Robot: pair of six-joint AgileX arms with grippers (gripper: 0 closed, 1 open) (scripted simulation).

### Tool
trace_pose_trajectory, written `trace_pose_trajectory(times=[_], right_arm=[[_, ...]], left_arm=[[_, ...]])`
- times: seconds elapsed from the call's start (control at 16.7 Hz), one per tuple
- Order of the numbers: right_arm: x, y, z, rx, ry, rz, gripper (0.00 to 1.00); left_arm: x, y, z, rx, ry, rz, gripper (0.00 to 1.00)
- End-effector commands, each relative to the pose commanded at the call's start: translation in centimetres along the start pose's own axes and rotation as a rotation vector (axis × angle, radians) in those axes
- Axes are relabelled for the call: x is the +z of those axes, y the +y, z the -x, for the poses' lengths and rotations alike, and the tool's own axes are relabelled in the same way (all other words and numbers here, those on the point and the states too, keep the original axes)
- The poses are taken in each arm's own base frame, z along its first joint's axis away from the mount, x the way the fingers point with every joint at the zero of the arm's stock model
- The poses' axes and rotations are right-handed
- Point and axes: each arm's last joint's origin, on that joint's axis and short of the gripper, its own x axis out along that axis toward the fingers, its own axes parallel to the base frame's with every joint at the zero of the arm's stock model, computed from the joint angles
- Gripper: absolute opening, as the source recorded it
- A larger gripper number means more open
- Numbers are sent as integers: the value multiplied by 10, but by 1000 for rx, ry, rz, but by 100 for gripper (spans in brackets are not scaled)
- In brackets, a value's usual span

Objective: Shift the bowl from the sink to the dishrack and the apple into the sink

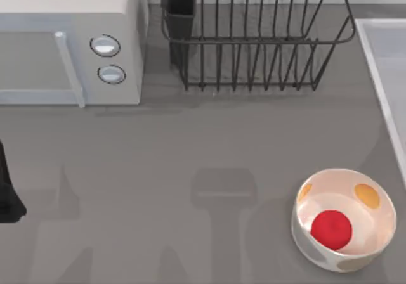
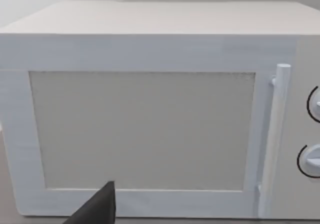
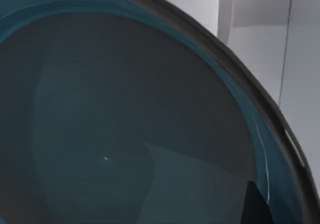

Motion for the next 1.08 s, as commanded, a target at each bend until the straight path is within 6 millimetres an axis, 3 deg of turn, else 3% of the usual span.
trace_pose_trajectory(times=[0.12,0.3,0.54,0.78,0.9,1.08], right_arm=[[-27,-10,49,0,0,2,0],[-83,-16,129,-5,-6,3,0],[-169,3,210,-15,-16,3,0],[-226,25,244,-8,-11,1,0],[-237,29,249,-4,-8,0,0],[-238,30,249,-3,-8,0,0]], left_arm=[[0,0,0,0,0,0,100],[0,0,0,0,0,0,100],[0,0,0,0,0,0,100],[0,0,0,0,0,0,100],[0,0,0,0,0,0,100],[0,0,0,0,0,0,100]])
